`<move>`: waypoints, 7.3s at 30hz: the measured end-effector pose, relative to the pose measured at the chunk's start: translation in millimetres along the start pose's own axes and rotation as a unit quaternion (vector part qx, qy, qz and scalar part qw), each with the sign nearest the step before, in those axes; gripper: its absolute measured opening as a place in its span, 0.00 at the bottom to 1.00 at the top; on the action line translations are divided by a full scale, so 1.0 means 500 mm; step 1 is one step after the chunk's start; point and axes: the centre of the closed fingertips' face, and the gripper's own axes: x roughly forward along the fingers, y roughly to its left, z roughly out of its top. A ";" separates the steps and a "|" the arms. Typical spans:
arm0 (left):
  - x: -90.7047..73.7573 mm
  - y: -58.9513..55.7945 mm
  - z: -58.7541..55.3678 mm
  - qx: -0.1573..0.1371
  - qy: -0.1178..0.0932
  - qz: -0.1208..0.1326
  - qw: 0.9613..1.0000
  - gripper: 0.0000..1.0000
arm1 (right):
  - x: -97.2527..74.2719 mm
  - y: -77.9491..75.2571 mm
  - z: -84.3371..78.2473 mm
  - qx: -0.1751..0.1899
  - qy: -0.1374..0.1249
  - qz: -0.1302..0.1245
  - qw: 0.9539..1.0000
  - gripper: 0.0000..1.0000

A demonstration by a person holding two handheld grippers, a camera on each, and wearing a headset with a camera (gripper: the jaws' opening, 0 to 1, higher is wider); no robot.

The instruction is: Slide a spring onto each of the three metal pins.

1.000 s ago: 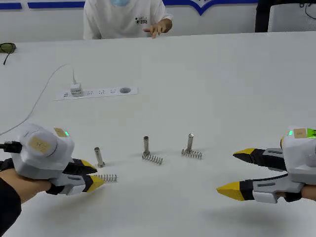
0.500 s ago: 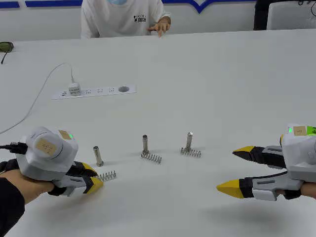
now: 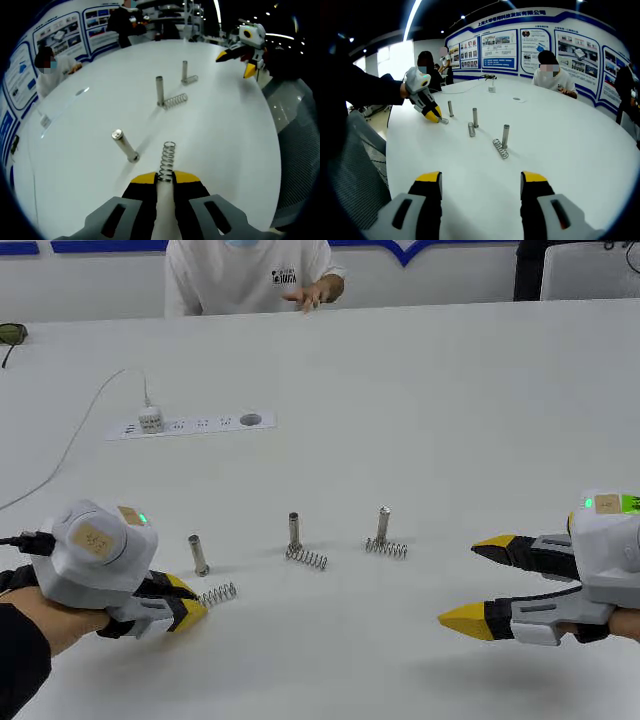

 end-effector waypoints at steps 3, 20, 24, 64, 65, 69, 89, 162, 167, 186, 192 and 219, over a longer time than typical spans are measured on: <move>0.000 -0.002 0.000 0.000 -0.005 0.003 1.000 0.11 | 0.000 0.001 0.000 0.000 0.001 0.001 1.000 0.65; -0.003 -0.001 0.007 -0.016 -0.029 0.011 0.999 0.11 | 0.006 0.010 -0.005 0.001 0.008 0.007 1.000 0.64; -0.007 -0.007 0.014 -0.014 -0.037 0.009 0.999 0.11 | 0.007 0.011 -0.006 0.000 0.009 0.010 1.000 0.64; -0.036 -0.108 0.083 0.042 -0.114 -0.041 0.992 0.11 | 0.143 0.187 0.144 0.018 -0.034 0.179 0.983 0.34; -0.038 -0.111 0.086 0.042 -0.118 -0.043 0.991 0.11 | 0.147 0.194 0.151 0.016 -0.036 0.183 0.982 0.33; -0.045 -0.120 0.097 0.044 -0.129 -0.047 0.990 0.11 | 0.158 0.208 0.160 0.008 -0.035 0.194 0.980 0.33; -0.087 -0.186 0.166 0.079 -0.195 -0.080 0.974 0.10 | 0.159 0.233 0.167 0.025 -0.036 0.228 0.973 0.26; -0.083 -0.213 0.185 0.036 -0.238 -0.087 0.967 0.11 | 0.161 0.297 0.243 -0.054 -0.039 0.227 0.971 0.12; -0.090 -0.200 0.180 0.028 -0.239 -0.074 0.968 0.12 | 0.165 0.294 0.258 -0.049 -0.047 0.226 0.972 0.12; -0.111 -0.160 0.112 -0.028 -0.238 -0.027 0.970 0.27 | 0.197 0.264 0.326 -0.058 -0.071 0.202 0.975 0.12; -0.118 -0.154 0.099 -0.040 -0.242 -0.016 0.969 0.30 | 0.214 0.259 0.355 -0.067 -0.081 0.196 0.975 0.12; -0.125 -0.123 0.059 -0.073 -0.238 0.019 0.968 0.44 | 0.316 0.235 0.413 -0.081 -0.072 0.174 0.979 0.12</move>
